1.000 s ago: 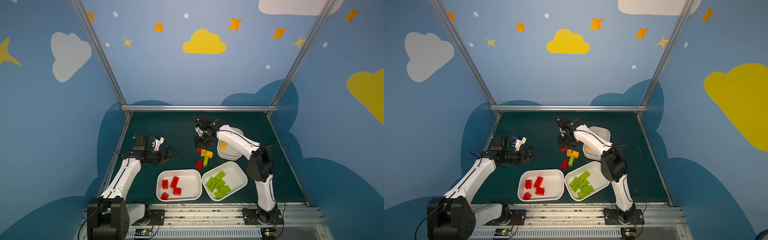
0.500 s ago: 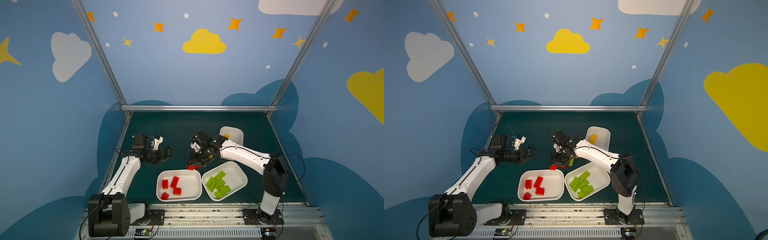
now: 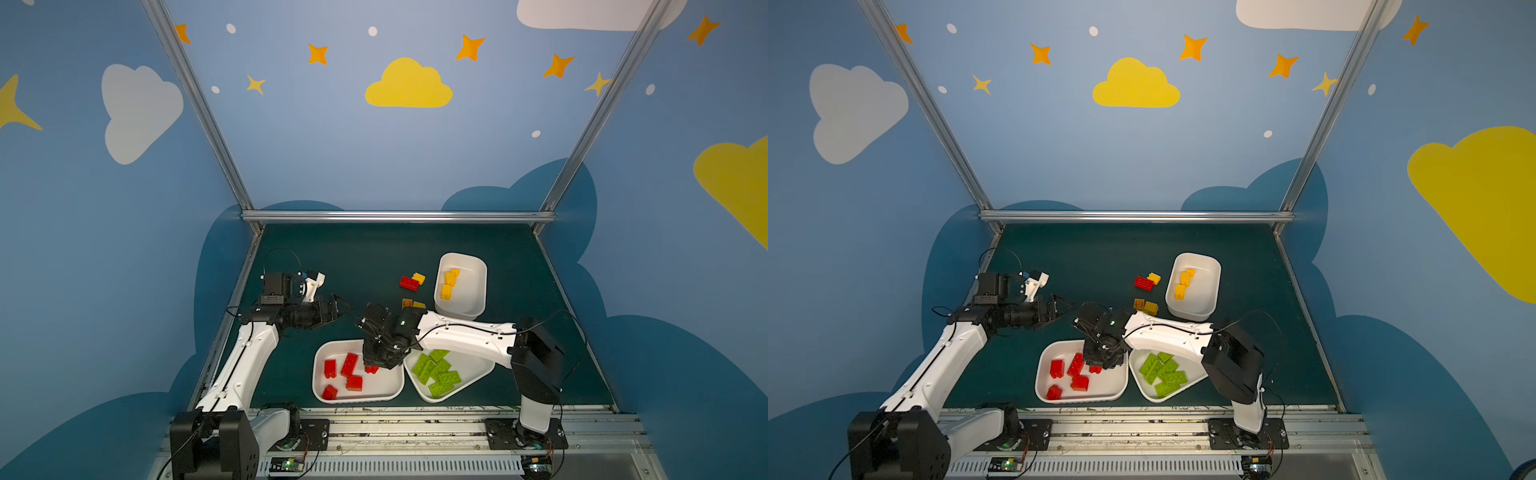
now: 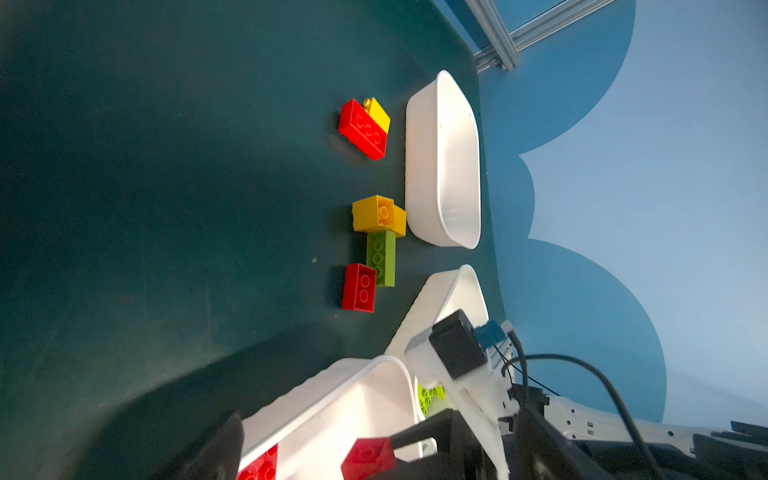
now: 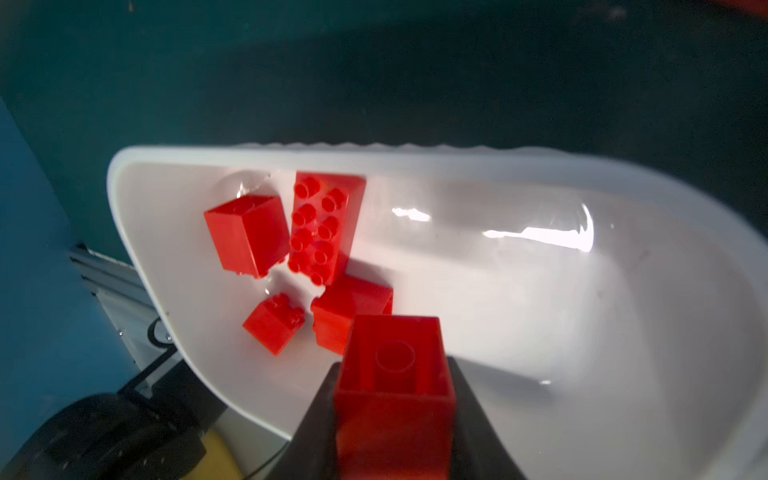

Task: Sort the legos into containers by color
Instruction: 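Carry the red brick with the right gripper and drop it into the nearer bin, then return the right gripper to the pile and grasp a yellow brick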

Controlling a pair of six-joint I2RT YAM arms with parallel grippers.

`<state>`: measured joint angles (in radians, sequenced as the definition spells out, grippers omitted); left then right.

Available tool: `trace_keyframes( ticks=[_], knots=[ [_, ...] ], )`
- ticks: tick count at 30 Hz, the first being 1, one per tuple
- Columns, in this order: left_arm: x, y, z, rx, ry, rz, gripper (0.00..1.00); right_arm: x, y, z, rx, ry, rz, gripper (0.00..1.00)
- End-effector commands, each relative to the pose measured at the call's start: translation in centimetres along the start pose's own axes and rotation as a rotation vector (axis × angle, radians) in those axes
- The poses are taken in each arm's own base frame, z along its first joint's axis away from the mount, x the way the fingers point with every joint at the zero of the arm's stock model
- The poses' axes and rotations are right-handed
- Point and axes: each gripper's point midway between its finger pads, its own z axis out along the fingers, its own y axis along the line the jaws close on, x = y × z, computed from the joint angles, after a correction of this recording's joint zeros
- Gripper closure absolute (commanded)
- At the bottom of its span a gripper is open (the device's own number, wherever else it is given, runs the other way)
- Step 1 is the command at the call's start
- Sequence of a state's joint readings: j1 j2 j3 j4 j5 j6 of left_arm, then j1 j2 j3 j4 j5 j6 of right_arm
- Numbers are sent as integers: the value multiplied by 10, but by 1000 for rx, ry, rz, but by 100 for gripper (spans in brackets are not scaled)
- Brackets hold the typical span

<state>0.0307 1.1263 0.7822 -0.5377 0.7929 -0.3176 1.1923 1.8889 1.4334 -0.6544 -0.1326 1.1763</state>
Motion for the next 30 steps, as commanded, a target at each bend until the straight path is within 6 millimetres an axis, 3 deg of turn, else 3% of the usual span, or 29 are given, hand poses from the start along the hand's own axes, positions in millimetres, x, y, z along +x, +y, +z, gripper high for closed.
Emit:
trace_keyframes(
  ticks=[1,5,9,12,15,21,23,27,30],
  knots=[
    [6,-2,-1,12,1,-7,0,-10,1,20,10,-43,28,78],
    [12,-4,-4,7,3,-9,1,-14,14,24,12,-63,-19,72],
    [19,-2,-5,5,2,-2,0,-5,12,32,-9,-15,8,55],
    [22,0,-5,-2,14,-4,0,-9,24,12,-80,-42,-1,48],
    [23,0,-5,-4,15,-2,0,-15,25,-20,-115,-72,-15,42],
    [21,-4,-7,8,12,-1,0,-32,-20,-76,-29,-97,-31,39],
    [21,-6,-7,14,10,-3,1,-47,-43,-90,33,-125,-43,37],
    [22,-7,-6,27,11,-10,1,-83,-71,-102,83,-161,-43,26],
    [23,-8,-6,38,11,-14,1,-112,-79,-102,107,-176,-58,26]
  ],
)
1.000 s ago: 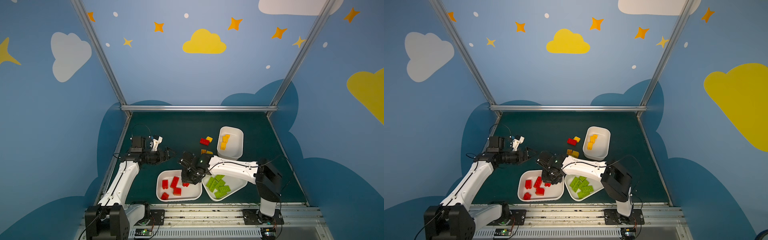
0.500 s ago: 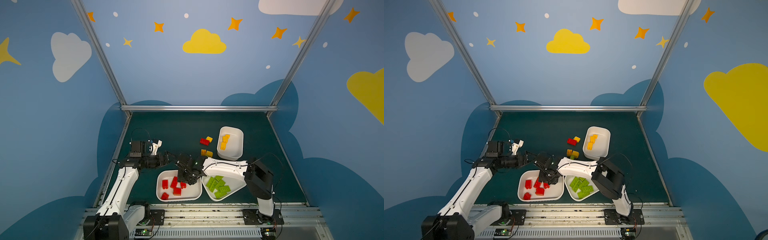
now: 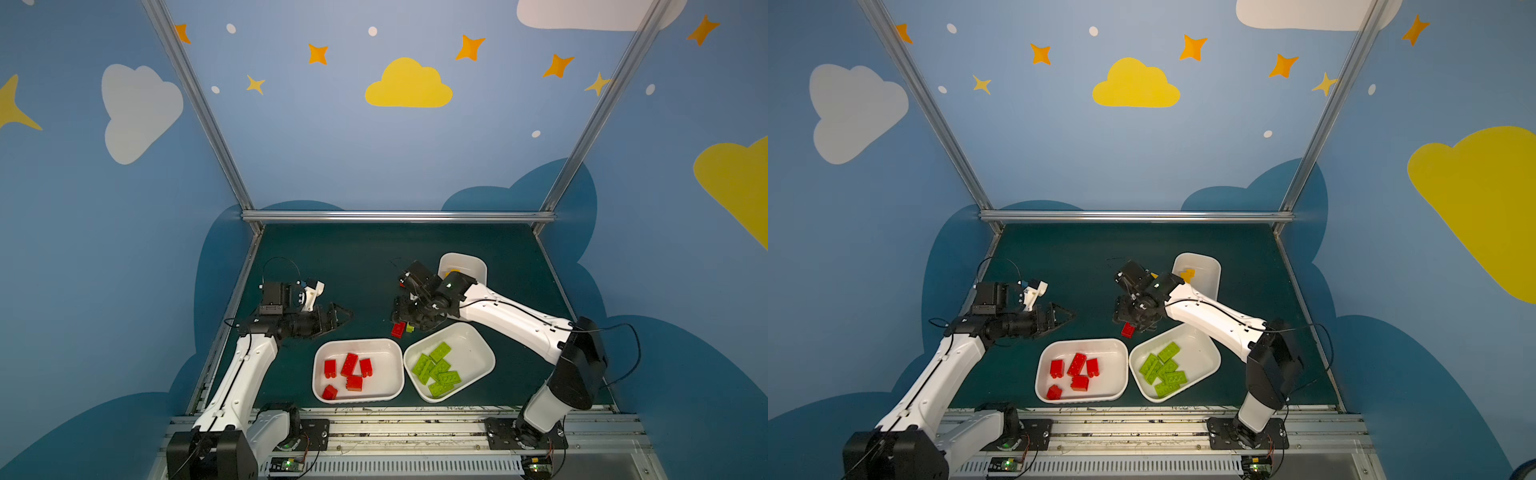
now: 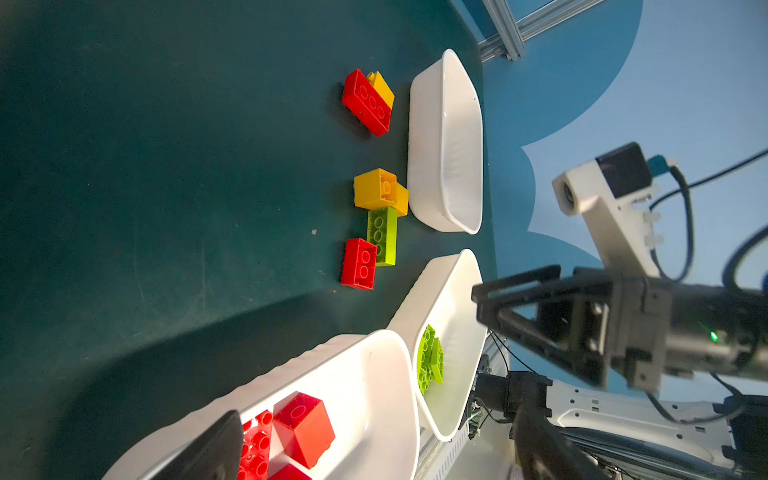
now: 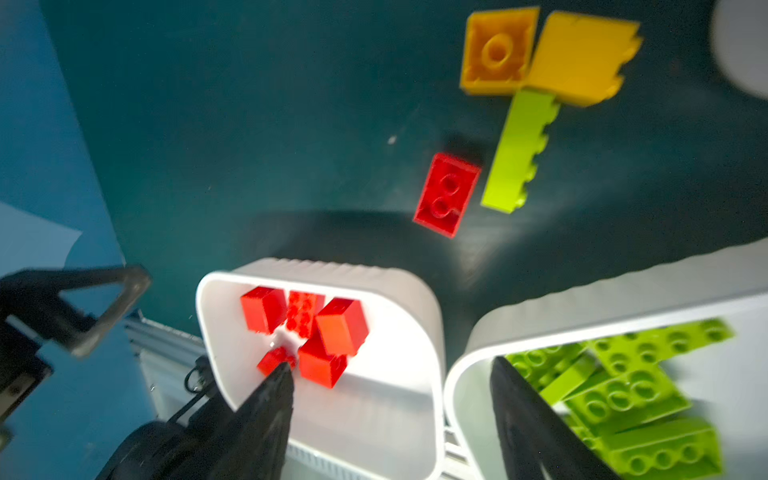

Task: Sort the legos into containers by color
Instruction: 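Return the right gripper to the pile and grasp a yellow brick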

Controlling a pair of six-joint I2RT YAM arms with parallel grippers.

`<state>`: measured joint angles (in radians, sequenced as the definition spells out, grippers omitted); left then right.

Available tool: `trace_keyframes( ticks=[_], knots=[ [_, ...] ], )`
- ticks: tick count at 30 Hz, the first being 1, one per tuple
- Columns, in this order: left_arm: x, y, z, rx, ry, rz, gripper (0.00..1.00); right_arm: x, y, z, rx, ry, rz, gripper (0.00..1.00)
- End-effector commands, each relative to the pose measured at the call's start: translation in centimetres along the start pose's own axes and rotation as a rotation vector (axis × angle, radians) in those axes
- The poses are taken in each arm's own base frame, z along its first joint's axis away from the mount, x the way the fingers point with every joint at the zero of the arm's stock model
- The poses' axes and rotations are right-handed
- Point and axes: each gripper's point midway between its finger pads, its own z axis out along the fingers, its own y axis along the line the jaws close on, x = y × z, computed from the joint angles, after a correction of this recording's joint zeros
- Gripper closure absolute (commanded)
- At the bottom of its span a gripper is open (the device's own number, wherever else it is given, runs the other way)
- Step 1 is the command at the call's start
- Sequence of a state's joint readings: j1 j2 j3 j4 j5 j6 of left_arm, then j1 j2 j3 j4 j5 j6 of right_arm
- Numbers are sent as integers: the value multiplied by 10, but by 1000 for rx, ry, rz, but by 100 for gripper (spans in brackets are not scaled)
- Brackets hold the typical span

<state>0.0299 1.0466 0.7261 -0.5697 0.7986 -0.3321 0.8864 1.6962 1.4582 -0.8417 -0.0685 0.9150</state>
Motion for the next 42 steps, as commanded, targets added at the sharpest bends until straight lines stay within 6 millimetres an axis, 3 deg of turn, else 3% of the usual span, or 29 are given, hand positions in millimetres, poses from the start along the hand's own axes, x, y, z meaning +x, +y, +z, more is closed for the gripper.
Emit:
trace_keyframes(
  ticks=[1,7,13,21,25,36,42],
  knots=[
    [3,-8,-2,38,2,8,0,-21,-15,6,81,-1,-85,26],
    [-2,-15,-5,48,0,-5,0,-61,-23,28,138,-5,-71,27],
    [-4,-8,2,58,-27,-14,1,-89,-22,54,147,2,-84,28],
    [4,-2,1,25,-7,3,0,-95,-26,84,196,38,-72,30],
    [8,1,3,30,-2,-13,0,-96,-36,91,243,43,-60,30],
    [14,5,3,20,3,-6,0,-87,-23,111,183,82,-74,40],
    [14,5,4,20,5,-4,0,-84,-31,119,240,91,-88,41]
  ],
)
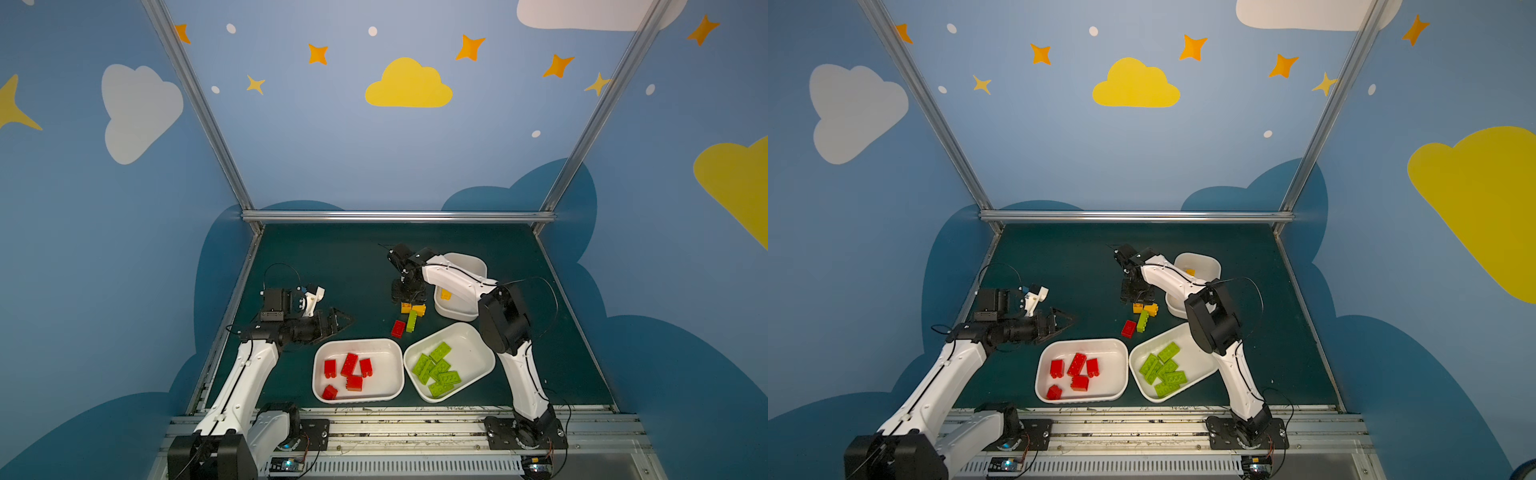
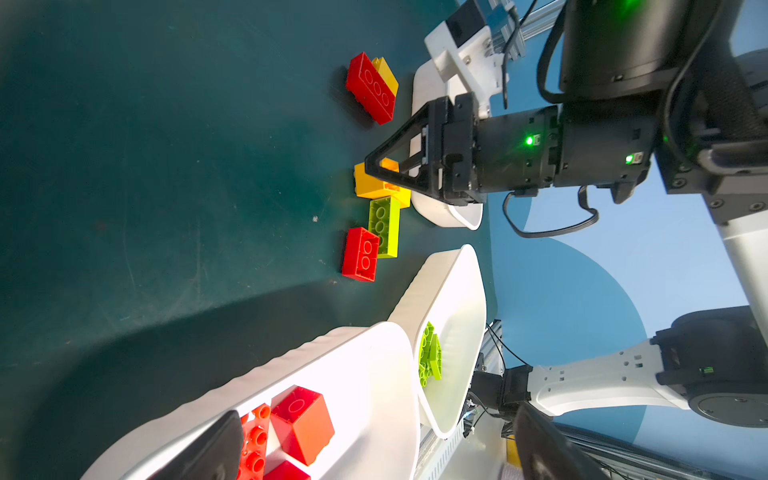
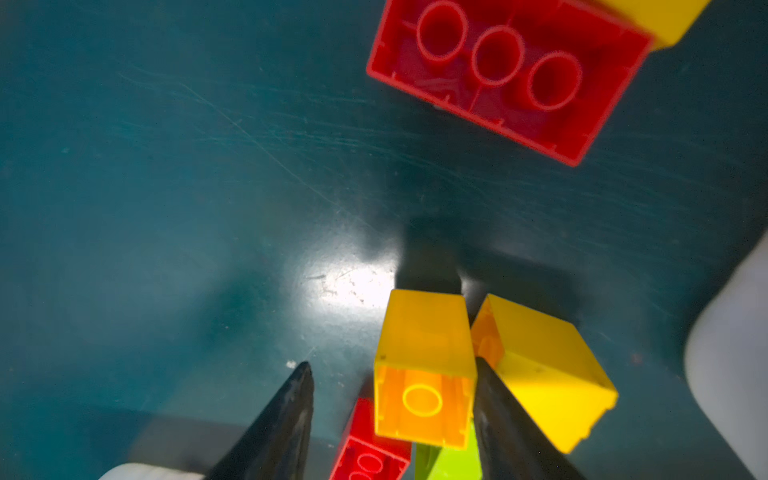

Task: Sort the legos into containers by color
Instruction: 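Return the right gripper to the pile and grasp a yellow brick, then carry the yellow brick with the right gripper and drop it into the far bin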

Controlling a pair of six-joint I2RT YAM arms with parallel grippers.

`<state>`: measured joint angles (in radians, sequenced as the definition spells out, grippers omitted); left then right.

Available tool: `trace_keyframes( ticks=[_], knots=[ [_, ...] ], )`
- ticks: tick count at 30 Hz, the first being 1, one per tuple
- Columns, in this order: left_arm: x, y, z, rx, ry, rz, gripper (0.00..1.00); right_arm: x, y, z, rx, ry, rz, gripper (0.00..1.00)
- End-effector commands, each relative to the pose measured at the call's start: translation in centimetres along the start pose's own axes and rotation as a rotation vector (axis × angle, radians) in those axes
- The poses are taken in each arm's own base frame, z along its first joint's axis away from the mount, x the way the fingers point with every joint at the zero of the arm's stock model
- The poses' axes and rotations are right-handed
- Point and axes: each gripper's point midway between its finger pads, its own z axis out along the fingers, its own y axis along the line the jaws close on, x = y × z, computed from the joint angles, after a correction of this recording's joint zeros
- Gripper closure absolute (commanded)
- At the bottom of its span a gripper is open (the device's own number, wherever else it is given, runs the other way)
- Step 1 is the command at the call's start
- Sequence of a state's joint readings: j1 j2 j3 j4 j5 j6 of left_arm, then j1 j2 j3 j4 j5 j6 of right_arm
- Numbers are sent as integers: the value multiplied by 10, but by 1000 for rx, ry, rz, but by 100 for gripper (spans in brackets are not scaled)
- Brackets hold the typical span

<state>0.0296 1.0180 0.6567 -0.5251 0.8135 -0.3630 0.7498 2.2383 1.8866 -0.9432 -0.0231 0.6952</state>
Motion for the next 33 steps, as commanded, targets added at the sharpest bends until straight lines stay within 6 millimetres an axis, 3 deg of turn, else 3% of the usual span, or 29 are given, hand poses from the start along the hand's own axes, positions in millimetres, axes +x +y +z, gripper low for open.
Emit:
trace_keyframes(
  ticks=[1,8,13,18,24,28,33],
  knots=[
    [2,-2,-1,5,2,25,0,2,-1,8,41,11,-22,41],
    [2,0,1,5,10,24,0,-3,-7,19,111,-7,-61,49],
    [1,0,1,1,16,28,0,-7,-8,12,128,-41,-74,68],
    [1,2,3,3,20,24,0,-15,-13,-22,130,-101,-101,82],
    [1,-1,2,14,22,19,0,-20,-33,-85,73,-183,-80,83],
    [-1,-6,0,24,19,25,0,-23,-65,-121,43,-220,-40,83],
    [-4,-11,-1,41,8,19,0,-35,-118,-133,88,-242,-42,83]
  ],
)
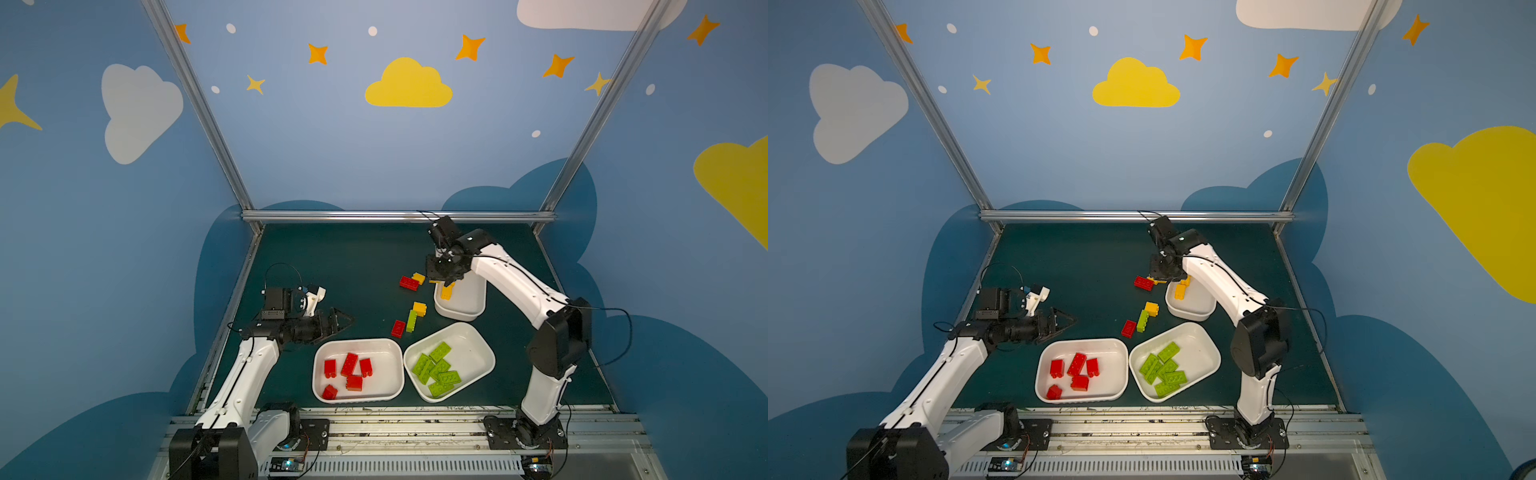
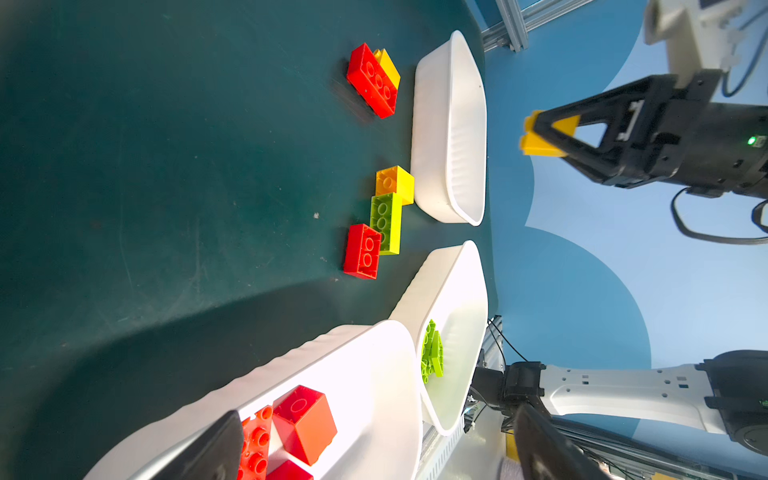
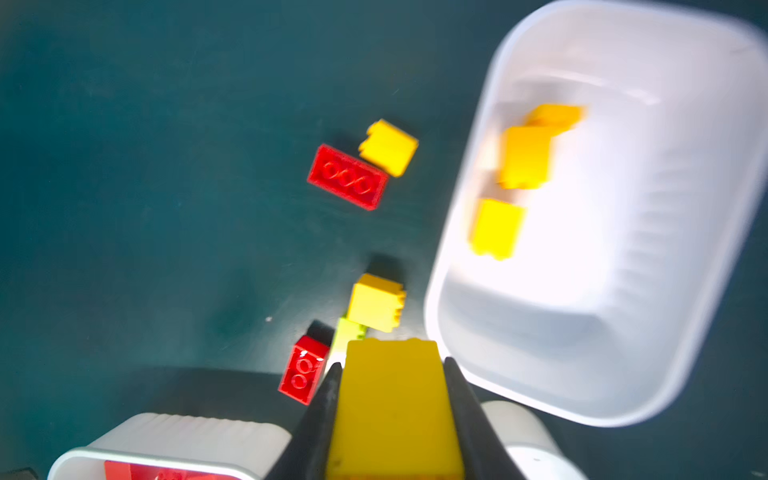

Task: Sort the legos into containers by color
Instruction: 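Carry the yellow brick with the right gripper and drop it into the far bin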

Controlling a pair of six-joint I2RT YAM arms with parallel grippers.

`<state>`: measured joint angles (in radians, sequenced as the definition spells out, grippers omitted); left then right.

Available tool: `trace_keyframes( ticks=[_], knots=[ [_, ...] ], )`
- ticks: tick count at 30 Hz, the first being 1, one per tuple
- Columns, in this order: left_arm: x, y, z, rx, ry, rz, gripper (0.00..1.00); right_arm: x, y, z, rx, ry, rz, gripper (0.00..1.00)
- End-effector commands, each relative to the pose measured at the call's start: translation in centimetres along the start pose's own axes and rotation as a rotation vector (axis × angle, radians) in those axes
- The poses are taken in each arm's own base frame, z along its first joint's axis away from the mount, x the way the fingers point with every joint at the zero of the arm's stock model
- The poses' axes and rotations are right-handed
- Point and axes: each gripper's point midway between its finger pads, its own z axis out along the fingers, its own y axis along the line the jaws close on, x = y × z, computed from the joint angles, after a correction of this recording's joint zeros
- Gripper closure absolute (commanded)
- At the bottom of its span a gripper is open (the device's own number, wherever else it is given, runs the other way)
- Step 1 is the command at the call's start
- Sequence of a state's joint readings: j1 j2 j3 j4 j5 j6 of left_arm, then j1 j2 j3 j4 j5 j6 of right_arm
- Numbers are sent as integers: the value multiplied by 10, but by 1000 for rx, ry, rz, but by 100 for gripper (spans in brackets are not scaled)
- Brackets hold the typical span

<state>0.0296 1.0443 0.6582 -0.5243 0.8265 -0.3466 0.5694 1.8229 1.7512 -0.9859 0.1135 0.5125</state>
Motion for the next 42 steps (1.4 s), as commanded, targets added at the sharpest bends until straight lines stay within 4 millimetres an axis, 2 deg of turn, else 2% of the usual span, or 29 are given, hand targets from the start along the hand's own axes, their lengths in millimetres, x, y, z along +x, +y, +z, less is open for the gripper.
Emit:
trace_keyframes(
  ticks=[1,5,9,12,15,20,25,27,29,33,36,39,42],
  knots=[
    [-6,-13,-4,35,-12,20,1,6,-37,17,56,67,-35,83],
    [-9,-13,-3,37,-17,16,0,-11,-70,34,84,83,18,84],
    [-12,-12,-3,32,-26,13,0,-29,-102,62,148,106,51,83],
    [-14,-11,-2,29,-28,10,0,-42,-119,80,172,114,97,83],
    [-15,-11,-2,26,-33,5,0,-54,-137,98,240,109,71,83],
    [-15,-6,1,17,-30,-11,1,-68,-152,124,245,116,109,81],
    [-15,-4,2,14,-31,-16,1,-77,-148,139,218,128,95,69],
    [-16,-4,2,12,-26,-21,0,-77,-148,140,222,141,90,58],
    [-17,-4,2,11,-25,-25,0,-77,-147,137,214,136,87,51],
    [-19,-5,1,7,-25,-15,0,-82,-139,116,182,107,68,43],
    [-19,-5,1,3,-21,-14,0,-82,-127,95,149,92,41,43],
    [-19,-5,1,1,-20,-17,1,-79,-101,73,93,62,-57,42],
    [-17,-5,0,-3,-23,-15,1,-73,-66,54,26,23,-188,40]
  ],
)
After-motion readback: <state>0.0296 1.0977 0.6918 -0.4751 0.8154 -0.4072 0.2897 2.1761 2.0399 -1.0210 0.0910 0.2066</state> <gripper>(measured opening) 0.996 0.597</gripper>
